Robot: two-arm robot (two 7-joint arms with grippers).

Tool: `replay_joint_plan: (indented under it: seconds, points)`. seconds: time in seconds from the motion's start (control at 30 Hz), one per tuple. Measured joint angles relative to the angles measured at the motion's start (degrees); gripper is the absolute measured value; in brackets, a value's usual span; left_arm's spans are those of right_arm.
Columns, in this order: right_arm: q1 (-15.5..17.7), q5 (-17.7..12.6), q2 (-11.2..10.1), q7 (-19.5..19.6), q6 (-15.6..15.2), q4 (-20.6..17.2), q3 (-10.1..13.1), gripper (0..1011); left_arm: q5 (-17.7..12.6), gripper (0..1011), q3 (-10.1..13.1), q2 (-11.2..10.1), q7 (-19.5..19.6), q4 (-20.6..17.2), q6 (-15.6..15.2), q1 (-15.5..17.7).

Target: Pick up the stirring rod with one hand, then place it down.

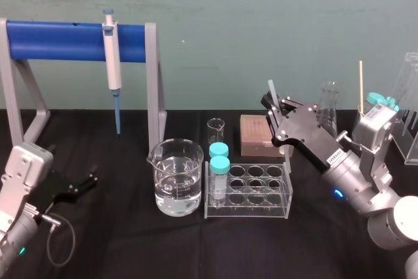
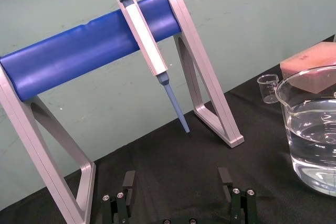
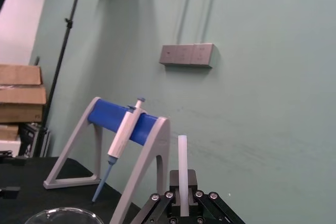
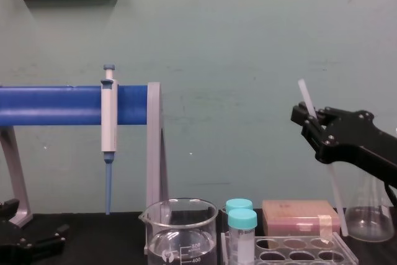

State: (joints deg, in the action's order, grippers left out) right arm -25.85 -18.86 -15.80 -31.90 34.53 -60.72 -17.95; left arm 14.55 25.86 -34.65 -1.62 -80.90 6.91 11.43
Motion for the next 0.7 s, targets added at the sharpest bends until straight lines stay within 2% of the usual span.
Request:
replay_joint_plan:
  seconds: [0.4,0.7]
  points:
    - [0.14,1.06,1.71,0.29,1.1,2.38,1.82,68,0.0,1000,0.0,0.0,0.0,0.0,0.0,0.0]
    - [0.11,1.11,1.74,0.3,1.11,2.45,1.82,68,0.0,1000,0.0,0.0,0.0,0.0,0.0,0.0]
